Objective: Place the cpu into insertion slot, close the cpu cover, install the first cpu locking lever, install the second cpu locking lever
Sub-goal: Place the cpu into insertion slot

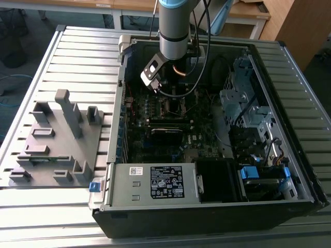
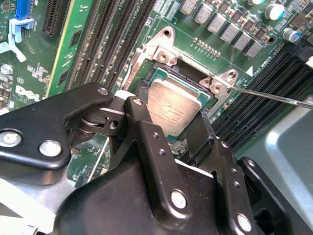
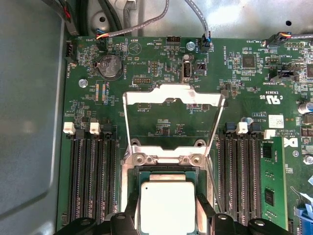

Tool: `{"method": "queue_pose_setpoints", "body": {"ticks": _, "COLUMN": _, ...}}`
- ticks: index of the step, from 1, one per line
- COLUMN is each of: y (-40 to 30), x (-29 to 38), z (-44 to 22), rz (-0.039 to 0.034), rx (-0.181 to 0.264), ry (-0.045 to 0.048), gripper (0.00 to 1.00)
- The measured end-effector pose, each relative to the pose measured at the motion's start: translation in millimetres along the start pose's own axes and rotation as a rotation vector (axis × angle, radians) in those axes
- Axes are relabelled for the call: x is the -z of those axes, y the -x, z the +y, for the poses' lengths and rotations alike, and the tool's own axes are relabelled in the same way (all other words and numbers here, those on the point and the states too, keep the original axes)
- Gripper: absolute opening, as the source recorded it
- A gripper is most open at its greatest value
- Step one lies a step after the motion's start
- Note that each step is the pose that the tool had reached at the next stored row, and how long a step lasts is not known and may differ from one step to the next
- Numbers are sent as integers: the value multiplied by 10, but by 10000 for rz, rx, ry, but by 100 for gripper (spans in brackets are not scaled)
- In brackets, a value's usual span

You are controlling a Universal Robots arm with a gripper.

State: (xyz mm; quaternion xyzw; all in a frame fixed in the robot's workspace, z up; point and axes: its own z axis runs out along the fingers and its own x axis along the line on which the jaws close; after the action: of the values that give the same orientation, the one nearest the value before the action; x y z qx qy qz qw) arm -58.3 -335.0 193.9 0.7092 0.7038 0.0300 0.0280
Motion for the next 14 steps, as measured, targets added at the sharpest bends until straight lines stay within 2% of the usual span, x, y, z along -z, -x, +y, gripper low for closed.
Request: {"method": "queue_pose_setpoints", "body": {"ticks": 14, "y": 0, "x": -10, "z": 5, "rz": 13, "rx": 41, "ry": 0, "gripper": 54}}
